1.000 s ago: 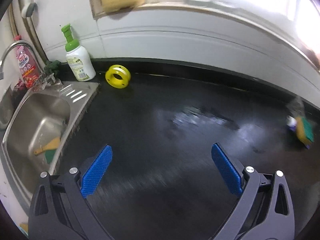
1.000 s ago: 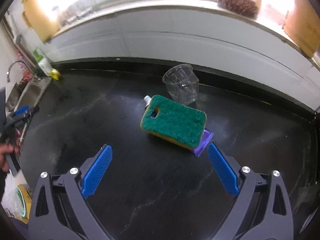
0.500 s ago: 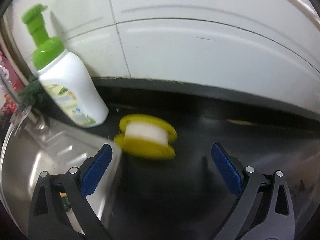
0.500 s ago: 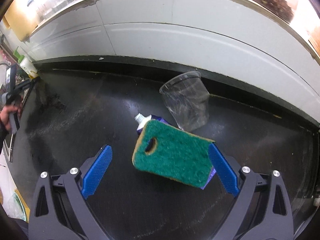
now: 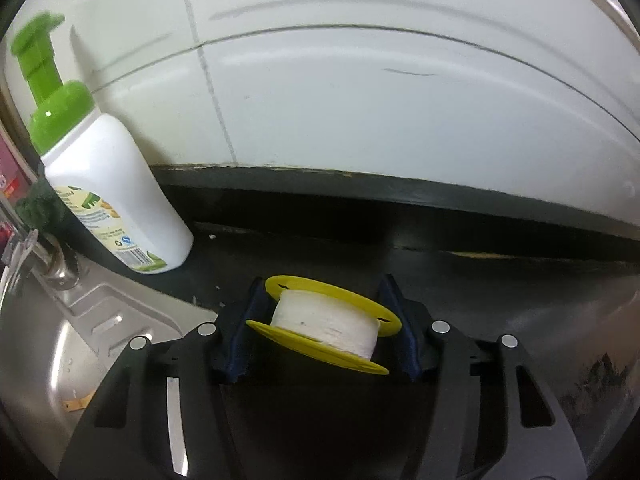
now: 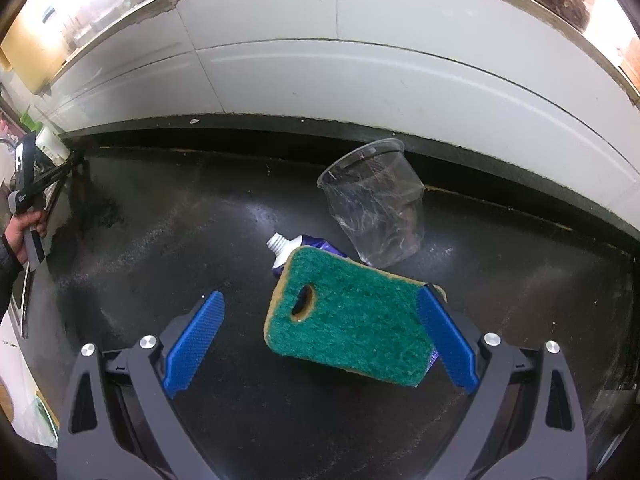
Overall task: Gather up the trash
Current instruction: 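Lift the tape roll with left tool while right tool lifts the sponge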
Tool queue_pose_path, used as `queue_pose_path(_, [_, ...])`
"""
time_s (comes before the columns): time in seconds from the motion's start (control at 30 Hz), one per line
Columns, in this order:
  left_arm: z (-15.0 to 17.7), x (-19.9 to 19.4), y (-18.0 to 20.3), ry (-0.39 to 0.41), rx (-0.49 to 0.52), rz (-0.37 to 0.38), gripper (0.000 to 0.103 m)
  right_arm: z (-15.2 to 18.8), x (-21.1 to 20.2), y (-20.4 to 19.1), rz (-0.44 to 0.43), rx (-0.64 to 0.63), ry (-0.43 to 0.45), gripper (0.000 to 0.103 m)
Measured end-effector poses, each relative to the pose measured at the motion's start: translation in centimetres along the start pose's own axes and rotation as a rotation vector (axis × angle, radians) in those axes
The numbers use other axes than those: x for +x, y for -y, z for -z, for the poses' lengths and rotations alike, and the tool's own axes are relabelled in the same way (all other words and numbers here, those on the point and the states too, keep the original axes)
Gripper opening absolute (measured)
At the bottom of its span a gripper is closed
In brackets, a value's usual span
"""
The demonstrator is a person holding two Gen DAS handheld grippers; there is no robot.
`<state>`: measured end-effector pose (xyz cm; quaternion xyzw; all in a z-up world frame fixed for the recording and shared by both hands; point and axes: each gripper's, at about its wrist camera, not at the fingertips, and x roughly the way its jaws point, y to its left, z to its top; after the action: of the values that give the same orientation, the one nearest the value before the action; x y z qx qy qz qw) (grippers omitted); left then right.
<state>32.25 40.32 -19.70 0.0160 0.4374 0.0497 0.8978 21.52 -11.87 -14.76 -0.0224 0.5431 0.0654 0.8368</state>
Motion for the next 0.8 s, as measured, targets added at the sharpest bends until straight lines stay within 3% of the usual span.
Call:
queue_pose_path(0.1, [0.1, -1.8, 1.8, 0.017, 0.032, 0.001, 0.056, 0.6, 0.3, 0.3, 0.015, -0.018, 0.002, 0.093])
queue_pose_path(0.33, [1.5, -8.2, 8.8, 0.023, 0.07, 0.101, 0.056, 1.9, 1.7, 0.7, 0.013, -0.078, -0.035, 0.093])
queue_pose_path(0.57, [6.4, -15.6, 18.3, -0.038, 0.066, 0.205, 0.056, 2.4, 3.3, 0.0, 0.074, -0.189, -0.024, 0.097])
queue_pose_path(0.6, [7.5, -16.7, 19.3, -0.043, 0.065, 0.214, 0.056, 2.4, 3.3, 0.0, 0.077, -0.196, -0.02, 0.091])
queue_pose_path(0.63, [8.2, -17.7, 20.5, -0.049, 0.062, 0.227, 0.056, 2.4, 3.2, 0.1, 0.079, -0.199, -0.01, 0.076])
queue_pose_path(0.67, [8.7, -18.6, 21.4, -0.056, 0.057, 0.241, 0.056, 2.4, 2.8, 0.2, 0.078, -0.202, 0.001, 0.071])
queue_pose_path(0.8, [11.1, -22.4, 25.4, -0.062, 0.082, 0.264, 0.056, 2.8, 0.5, 1.2, 0.043, -0.222, 0.032, 0.035])
